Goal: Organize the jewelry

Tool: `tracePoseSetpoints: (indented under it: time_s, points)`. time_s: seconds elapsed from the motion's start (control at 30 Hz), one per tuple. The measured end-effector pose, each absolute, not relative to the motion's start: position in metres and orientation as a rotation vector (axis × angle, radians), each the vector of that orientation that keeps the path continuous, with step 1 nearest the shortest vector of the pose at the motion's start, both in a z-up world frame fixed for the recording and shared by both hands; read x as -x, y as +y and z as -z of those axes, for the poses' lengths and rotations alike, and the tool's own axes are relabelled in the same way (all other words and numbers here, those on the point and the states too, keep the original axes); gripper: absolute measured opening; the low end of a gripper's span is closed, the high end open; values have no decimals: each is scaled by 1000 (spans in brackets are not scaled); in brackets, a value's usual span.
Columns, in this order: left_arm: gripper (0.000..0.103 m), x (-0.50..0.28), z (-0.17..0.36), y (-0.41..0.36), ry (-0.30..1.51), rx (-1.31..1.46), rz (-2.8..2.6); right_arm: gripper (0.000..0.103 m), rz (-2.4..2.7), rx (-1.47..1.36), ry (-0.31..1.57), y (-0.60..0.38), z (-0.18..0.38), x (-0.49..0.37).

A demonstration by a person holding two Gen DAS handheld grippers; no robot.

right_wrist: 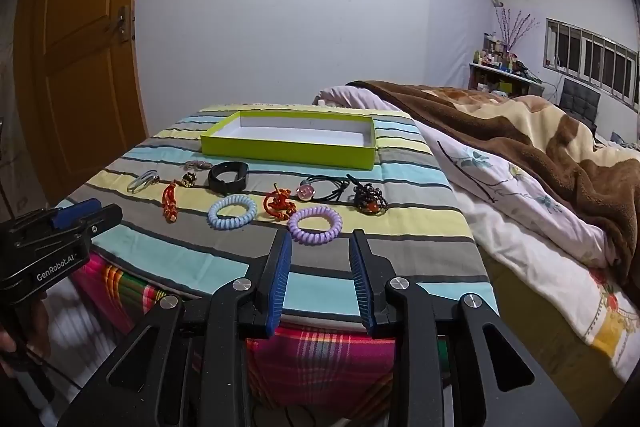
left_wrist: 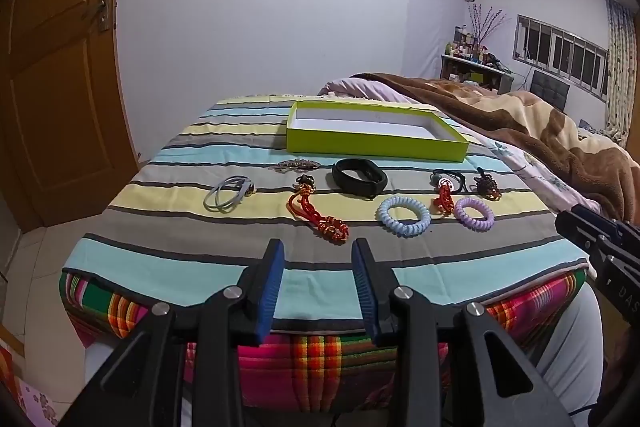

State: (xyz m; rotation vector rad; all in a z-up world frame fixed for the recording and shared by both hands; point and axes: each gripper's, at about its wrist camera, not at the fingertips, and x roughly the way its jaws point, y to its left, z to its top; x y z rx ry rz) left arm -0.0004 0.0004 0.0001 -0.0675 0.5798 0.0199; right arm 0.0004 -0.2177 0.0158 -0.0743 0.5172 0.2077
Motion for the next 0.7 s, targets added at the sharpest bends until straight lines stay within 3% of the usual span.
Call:
tracePoseSetpoints:
  time_s: [0.7]
  points:
    - [37,3,-5,-1,567,58,-19,31,-208,69,512,-220,-17,-3]
